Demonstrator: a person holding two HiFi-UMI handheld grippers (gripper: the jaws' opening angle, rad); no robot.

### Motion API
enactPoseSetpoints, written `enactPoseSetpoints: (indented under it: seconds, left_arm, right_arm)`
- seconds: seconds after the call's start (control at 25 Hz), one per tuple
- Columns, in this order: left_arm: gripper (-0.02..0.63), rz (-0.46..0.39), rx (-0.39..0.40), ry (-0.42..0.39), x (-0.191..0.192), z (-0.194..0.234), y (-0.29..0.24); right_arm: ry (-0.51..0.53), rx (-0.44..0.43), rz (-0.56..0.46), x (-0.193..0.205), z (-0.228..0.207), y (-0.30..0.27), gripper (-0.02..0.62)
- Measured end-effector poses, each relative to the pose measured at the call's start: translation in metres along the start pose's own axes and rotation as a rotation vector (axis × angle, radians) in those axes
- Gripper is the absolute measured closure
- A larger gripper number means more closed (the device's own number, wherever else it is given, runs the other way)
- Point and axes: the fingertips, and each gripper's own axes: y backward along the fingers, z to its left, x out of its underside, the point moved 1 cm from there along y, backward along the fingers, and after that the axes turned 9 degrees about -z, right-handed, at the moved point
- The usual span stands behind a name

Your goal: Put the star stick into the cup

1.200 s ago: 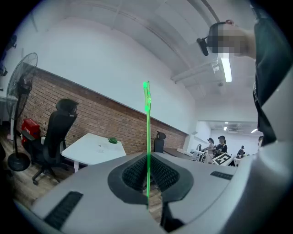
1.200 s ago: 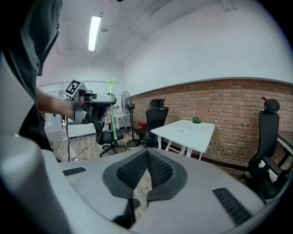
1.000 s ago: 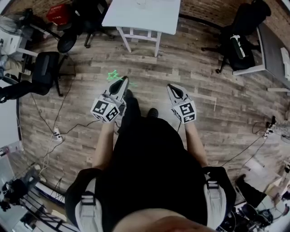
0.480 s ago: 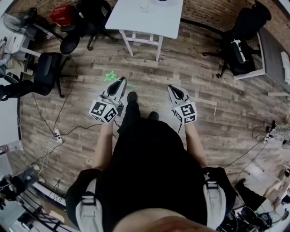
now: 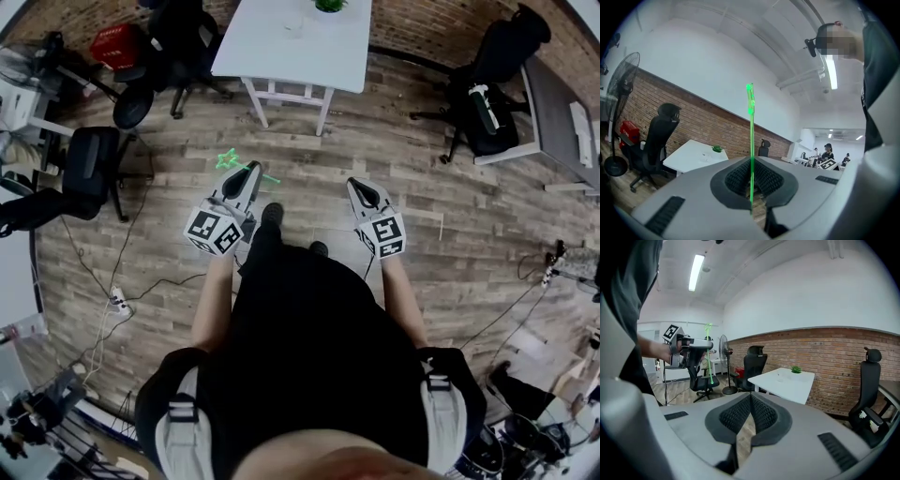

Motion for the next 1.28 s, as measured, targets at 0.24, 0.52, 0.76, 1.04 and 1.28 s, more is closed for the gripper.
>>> enactPoseSetpoints:
  seconds: [0.24,0.52,0.76,1.04,1.28]
  left_arm:
    - [0.578,-0.011,0.068,0.024,-0.018,0.042,-0.034]
    - [0.579,0.019,0.127,0.034,-0.024,0.09,-0.05]
    - [0.578,0.03,0.182,0.05,-0.026,0.118,-0.069]
    - [0.578,0.049,0.264,0.061,-0.029,0.139,-0.093]
    - [0.578,0.067,0.322,0.07,-0.031,0.151,-0.103]
  right_arm:
    - [-0.01,0.06,0.0,-0.015,-0.008,-0.037,0.598]
    - [-0.013,0.113,0.0,-0.024,-0.001,-0.081,0.598]
    - [-0.007,0.172,0.019,-0.026,-0.005,-0.098,0.598]
    - [-0.016,0.259,0.025,-0.031,-0.012,-0.112,0.598]
    - [-0.04,0.319,0.034,-0.031,-0.004,-0.12,0.598]
